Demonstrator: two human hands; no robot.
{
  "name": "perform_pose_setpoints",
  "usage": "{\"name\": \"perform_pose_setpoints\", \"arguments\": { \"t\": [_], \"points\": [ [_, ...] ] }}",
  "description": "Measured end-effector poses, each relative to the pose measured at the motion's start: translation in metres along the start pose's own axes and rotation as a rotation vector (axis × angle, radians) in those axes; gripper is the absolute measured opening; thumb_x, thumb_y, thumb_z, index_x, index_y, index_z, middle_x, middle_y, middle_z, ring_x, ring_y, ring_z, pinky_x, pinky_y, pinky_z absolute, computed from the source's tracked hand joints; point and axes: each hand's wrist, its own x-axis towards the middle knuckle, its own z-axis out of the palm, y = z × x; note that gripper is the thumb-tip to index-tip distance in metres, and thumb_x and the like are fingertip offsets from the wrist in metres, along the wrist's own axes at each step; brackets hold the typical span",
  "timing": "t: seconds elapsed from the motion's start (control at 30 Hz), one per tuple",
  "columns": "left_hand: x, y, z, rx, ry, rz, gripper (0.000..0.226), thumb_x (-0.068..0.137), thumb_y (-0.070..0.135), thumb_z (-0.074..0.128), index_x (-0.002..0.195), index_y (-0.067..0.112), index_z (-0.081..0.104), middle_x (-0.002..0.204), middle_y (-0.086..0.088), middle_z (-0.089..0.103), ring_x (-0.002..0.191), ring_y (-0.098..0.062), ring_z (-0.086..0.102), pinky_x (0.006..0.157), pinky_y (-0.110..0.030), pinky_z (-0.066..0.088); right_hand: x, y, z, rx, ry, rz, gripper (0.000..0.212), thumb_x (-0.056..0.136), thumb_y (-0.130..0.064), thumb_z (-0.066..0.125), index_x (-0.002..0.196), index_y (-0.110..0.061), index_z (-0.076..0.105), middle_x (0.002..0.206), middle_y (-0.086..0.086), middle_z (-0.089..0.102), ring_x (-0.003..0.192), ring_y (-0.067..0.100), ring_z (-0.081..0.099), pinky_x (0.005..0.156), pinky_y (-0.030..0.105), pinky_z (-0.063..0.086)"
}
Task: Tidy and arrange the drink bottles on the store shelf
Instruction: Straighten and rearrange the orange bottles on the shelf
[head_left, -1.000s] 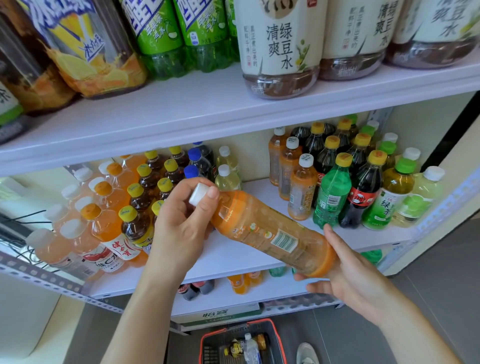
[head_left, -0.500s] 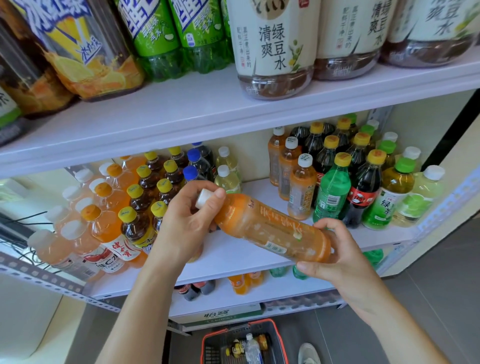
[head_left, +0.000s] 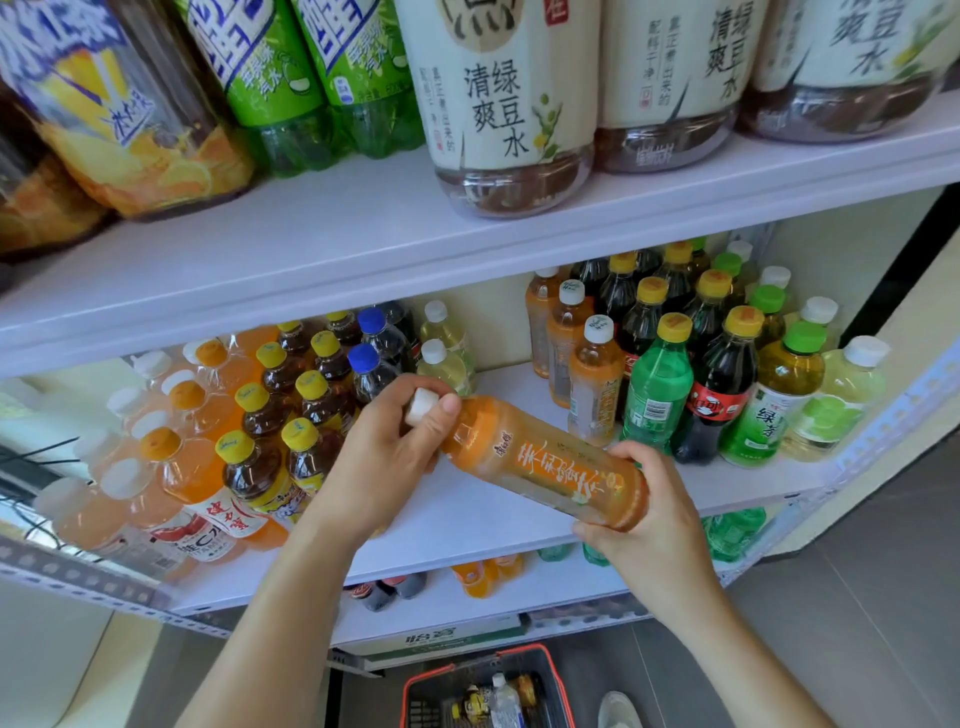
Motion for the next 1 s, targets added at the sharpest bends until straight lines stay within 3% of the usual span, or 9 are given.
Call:
{"name": "perform_pose_setpoints", "arguments": {
  "t": [0.13,0.23,0.33,0.5,0.67,0.77,0.83,0.9,1.0],
  "points": [
    [0.02,-0.001,0.012,0.468,0.042,0.226,0.017,0.096,0.036,0.057,0.108,0.024,0.056,0.084,0.009,0.063,0.071,-0.005,0.058,0.062,-0.023,0.047,0.019,-0.001,-0.001,-0.207,-0.091,-0.095,0.048,0.082,-0.019,0.076,0.125,-0.022,0.054,0.127,-0.006,0.055,0.115,0.015,0.054,0.09,0.025,0.043],
    [0.043,-0.006,0.023,0.689,0.059,0.316,0.029,0.096,0.032,0.059,0.118,0.014,0.056,0.105,-0.004,0.064,0.09,-0.022,0.06,0.074,-0.037,0.049,0.04,-0.015,-0.006,-0.318,-0.047,-0.23,0.047,0.085,-0.009,0.068,0.129,-0.013,0.053,0.131,0.002,0.053,0.115,0.023,0.053,0.089,0.032,0.045],
    [0.075,-0.012,0.029,0.72,0.115,0.294,0.031,0.096,0.03,0.06,0.118,0.008,0.055,0.106,-0.012,0.063,0.091,-0.032,0.06,0.072,-0.04,0.048,0.067,-0.032,-0.008,-0.416,-0.034,-0.343,0.051,0.083,-0.005,0.066,0.132,-0.006,0.05,0.138,0.014,0.047,0.122,0.033,0.048,0.096,0.043,0.046],
    [0.137,-0.026,0.049,0.851,0.153,0.228,0.031,0.094,0.028,0.062,0.115,0.007,0.054,0.107,-0.016,0.063,0.094,-0.035,0.061,0.071,-0.036,0.041,0.106,-0.045,-0.003,-0.625,-0.14,-0.343,0.07,0.087,-0.014,0.062,0.148,-0.005,0.029,0.152,0.028,0.024,0.143,0.04,0.022,0.119,0.042,0.021],
    [0.184,-0.046,0.062,0.999,0.114,0.102,0.026,0.096,0.028,0.057,0.112,0.008,0.052,0.107,-0.017,0.062,0.096,-0.037,0.061,0.076,-0.042,0.048,0.133,-0.04,0.002,-0.858,-0.246,-0.339,0.075,0.09,-0.022,0.053,0.15,-0.004,0.013,0.154,0.026,0.016,0.146,0.04,0.008,0.12,0.045,0.008],
    [0.205,-0.05,0.068,0.958,0.131,0.069,0.008,0.096,0.022,0.057,0.097,0.013,0.056,0.092,-0.008,0.062,0.089,-0.032,0.061,0.066,-0.032,0.039,0.14,-0.04,0.001,-0.792,-0.239,-0.277,0.078,0.078,-0.011,0.066,0.144,-0.007,0.025,0.145,0.022,0.021,0.133,0.04,0.03,0.113,0.039,0.028],
    [0.215,-0.048,0.074,0.878,0.176,-0.011,0.015,0.096,0.022,0.055,0.082,0.02,0.049,0.078,0.0,0.053,0.078,-0.027,0.055,0.061,-0.029,0.036,0.144,-0.041,-0.001,-0.765,-0.214,-0.279,0.074,0.071,-0.002,0.069,0.136,-0.008,0.034,0.134,0.017,0.028,0.114,0.037,0.046,0.091,0.032,0.04],
    [0.222,-0.048,0.078,0.86,0.2,-0.077,0.019,0.098,0.024,0.05,0.081,0.022,0.043,0.079,0.001,0.047,0.076,-0.024,0.047,0.065,-0.032,0.036,0.147,-0.042,-0.001,-0.741,-0.198,-0.29,0.065,0.073,0.002,0.067,0.132,-0.009,0.04,0.124,0.015,0.034,0.097,0.034,0.053,0.074,0.028,0.036],
    [0.227,-0.05,0.08,0.776,0.27,-0.133,0.022,0.096,0.025,0.053,0.076,0.023,0.044,0.074,0.005,0.047,0.078,-0.022,0.048,0.067,-0.031,0.035,0.149,-0.037,-0.001,-0.75,-0.197,-0.307,0.054,0.082,0.0,0.062,0.131,-0.011,0.044,0.119,0.017,0.044,0.092,0.034,0.056,0.069,0.028,0.03]
  ]
}}
